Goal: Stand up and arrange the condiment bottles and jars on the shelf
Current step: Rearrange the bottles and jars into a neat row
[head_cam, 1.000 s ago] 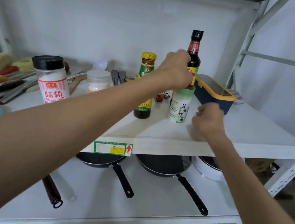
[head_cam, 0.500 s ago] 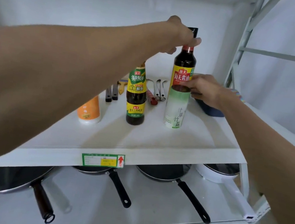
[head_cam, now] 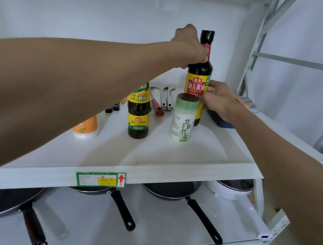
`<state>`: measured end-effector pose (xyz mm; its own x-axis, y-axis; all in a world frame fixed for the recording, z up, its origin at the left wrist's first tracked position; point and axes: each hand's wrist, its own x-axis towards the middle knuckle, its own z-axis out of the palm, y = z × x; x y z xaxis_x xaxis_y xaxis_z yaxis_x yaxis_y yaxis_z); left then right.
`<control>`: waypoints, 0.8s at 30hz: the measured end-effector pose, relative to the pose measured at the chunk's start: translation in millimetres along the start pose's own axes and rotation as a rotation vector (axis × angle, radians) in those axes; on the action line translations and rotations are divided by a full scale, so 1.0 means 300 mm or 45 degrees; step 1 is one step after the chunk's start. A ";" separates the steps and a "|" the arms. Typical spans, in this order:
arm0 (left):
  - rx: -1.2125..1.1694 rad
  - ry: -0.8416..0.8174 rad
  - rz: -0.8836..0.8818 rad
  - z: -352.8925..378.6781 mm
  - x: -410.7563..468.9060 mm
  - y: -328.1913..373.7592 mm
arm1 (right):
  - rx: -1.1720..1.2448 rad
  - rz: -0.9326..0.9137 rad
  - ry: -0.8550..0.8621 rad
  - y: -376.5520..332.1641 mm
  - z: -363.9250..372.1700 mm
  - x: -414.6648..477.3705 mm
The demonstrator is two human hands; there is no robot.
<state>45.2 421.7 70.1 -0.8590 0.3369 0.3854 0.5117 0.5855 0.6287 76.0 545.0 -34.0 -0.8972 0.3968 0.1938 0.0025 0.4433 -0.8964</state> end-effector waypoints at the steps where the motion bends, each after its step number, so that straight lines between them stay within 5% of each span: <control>1: -0.009 -0.019 0.010 0.004 -0.006 0.013 | 0.018 0.012 -0.020 0.000 -0.015 -0.015; 24: -0.059 0.029 0.138 0.086 -0.209 0.185 | 0.099 0.046 -0.207 0.021 -0.258 -0.275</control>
<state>127.1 452.1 63.2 -0.7986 0.3793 0.4673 0.6018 0.5117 0.6131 184.2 577.1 -24.9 -0.9569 0.2729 0.0996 0.0073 0.3651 -0.9309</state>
